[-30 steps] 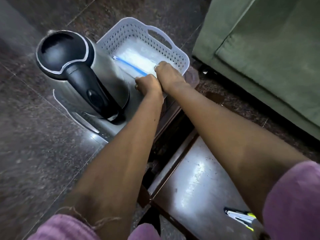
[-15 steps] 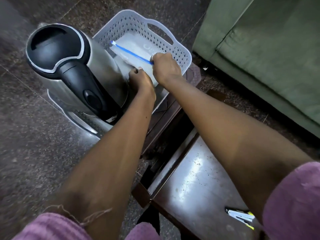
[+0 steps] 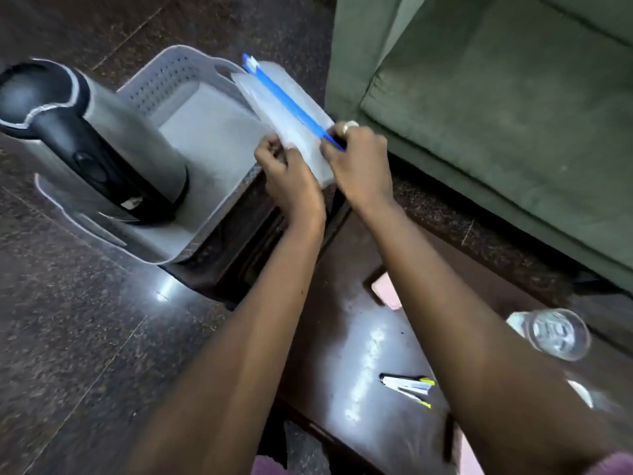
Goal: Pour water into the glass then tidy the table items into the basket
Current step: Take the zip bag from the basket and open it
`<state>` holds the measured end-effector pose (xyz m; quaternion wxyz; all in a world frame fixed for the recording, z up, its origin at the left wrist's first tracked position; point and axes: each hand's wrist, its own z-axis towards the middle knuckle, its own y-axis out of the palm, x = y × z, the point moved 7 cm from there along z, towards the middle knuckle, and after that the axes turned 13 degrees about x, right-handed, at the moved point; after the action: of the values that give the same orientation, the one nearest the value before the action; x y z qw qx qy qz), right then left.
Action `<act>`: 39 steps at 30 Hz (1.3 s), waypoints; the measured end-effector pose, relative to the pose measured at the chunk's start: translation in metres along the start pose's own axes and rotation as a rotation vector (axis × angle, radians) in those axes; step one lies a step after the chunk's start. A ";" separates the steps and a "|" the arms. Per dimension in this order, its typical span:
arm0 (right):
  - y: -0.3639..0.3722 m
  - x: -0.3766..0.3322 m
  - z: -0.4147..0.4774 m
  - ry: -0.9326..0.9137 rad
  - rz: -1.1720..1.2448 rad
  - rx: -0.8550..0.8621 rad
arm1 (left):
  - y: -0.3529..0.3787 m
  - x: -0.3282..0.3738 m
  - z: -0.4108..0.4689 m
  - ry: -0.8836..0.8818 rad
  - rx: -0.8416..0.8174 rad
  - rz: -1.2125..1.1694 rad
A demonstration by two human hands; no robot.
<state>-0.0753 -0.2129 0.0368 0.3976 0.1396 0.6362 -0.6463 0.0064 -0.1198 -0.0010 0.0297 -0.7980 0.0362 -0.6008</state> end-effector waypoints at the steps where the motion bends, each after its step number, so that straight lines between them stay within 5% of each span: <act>1: -0.013 0.016 -0.012 0.023 0.010 0.002 | -0.004 -0.012 -0.017 -0.008 -0.011 0.006; 7: -0.074 0.112 -0.090 0.201 0.065 0.000 | -0.046 -0.109 -0.104 -0.171 -0.065 0.112; 12: -0.102 0.162 -0.136 0.378 0.387 -0.073 | -0.084 -0.169 -0.139 -0.335 -0.093 0.299; 15: -0.117 0.171 -0.153 0.412 0.586 -0.140 | -0.090 -0.167 -0.141 -0.235 -0.152 0.409; 18: -0.125 0.179 -0.167 0.415 0.680 -0.243 | -0.067 -0.136 -0.142 0.020 -0.343 0.270; 23: -0.130 0.202 -0.183 0.579 0.737 -0.260 | -0.050 -0.115 -0.158 0.011 -0.571 0.057; 33: -0.150 0.223 -0.191 0.610 0.595 -0.228 | -0.066 -0.095 -0.169 0.157 -0.629 -0.036; 39: -0.152 0.192 -0.175 0.198 -0.071 -0.246 | -0.066 -0.087 -0.163 0.121 -0.671 -0.071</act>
<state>-0.3613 -0.1334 -0.0136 0.3241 0.1304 0.7510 -0.5604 -0.1731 -0.0467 -0.0331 -0.2578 -0.7268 0.2059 -0.6024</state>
